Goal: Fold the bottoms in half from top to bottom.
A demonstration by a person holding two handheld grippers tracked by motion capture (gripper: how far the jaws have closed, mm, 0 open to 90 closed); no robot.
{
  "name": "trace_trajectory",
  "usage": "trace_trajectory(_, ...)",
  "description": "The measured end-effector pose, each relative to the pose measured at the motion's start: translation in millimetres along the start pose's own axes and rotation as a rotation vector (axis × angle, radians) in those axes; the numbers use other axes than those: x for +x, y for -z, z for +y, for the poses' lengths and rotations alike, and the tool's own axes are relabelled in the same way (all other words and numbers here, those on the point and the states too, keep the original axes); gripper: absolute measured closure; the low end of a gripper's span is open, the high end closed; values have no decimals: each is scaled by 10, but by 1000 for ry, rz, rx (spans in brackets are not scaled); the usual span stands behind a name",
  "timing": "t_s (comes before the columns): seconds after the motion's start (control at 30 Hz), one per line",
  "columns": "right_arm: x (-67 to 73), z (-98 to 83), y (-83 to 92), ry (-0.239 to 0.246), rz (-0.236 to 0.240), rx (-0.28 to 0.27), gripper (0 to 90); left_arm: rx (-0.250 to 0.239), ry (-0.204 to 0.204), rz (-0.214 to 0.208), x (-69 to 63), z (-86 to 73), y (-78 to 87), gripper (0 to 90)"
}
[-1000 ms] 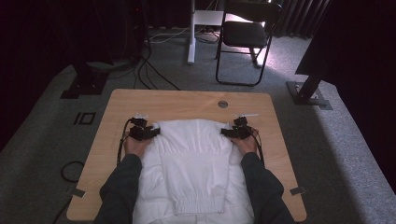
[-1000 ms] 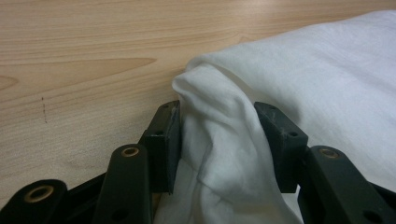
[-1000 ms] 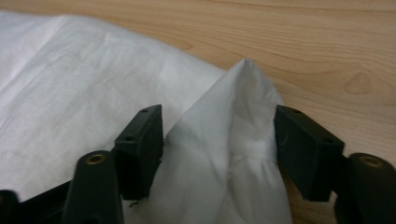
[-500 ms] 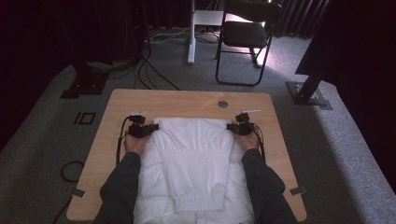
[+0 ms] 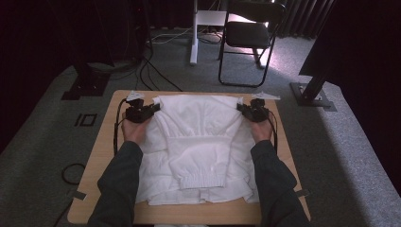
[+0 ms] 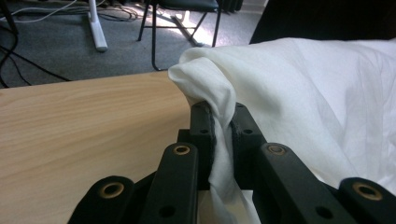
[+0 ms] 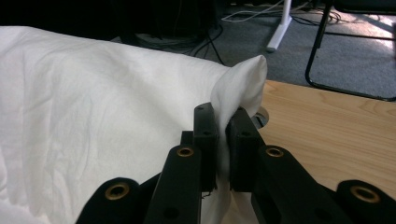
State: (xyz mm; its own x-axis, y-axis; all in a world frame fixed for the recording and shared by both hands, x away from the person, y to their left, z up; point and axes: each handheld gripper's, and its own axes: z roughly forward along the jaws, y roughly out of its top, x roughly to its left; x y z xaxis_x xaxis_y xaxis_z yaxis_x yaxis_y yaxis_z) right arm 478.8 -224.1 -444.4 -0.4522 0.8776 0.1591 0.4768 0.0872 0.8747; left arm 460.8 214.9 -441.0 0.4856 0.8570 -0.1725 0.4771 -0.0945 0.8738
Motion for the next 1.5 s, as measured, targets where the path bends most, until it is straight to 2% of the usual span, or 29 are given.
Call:
trace_trajectory(0.1, 5, -79, 85, 3, 25, -13, 836, -13, -14, -18, -44, -73, 99, 831)
trace_trajectory(0.3, 59, -277, 288, 52, 43, -14, 832, -10, -84, -32, -188, -234, 286, 827)
trace_trajectory(0.4, 72, -397, 343, 57, 50, -1, 830, -10, -78, -49, -222, -327, 349, 826)
trace_trajectory(0.67, 105, -658, 503, 53, 74, 8, 829, -5, -108, -66, -346, -511, 499, 825)
trace_trajectory(0.8, 147, -777, 585, 52, 82, 9, 829, -8, -101, -83, -388, -636, 584, 825)
trace_trajectory(1.0, 207, -970, 707, 60, 99, 24, 829, 15, -128, -93, -465, -826, 709, 824)
trace_trajectory(1.23, 266, -1112, 871, 61, 113, 18, 828, 9, -134, -110, -556, -941, 860, 823)
trace_trajectory(1.27, 286, -1143, 918, 61, 123, 13, 826, 17, -148, -99, -584, -975, 899, 822)
trace_trajectory(1.37, 325, -1194, 958, 71, 131, 21, 826, 31, -156, -93, -599, -1031, 919, 820)
trace_trajectory(1.4, 340, -1231, 959, 75, 138, 31, 826, 60, -151, -86, -596, -1116, 905, 819)
trace_trajectory(1.43, 340, -1231, 959, 75, 138, 31, 826, 60, -151, -86, -596, -1116, 905, 819)
trace_trajectory(1.47, 371, -1314, 929, 93, 140, 67, 825, 109, -151, -76, -585, -1227, 845, 819)
trace_trajectory(1.5, 371, -1314, 929, 93, 140, 67, 825, 109, -151, -76, -585, -1227, 845, 819)
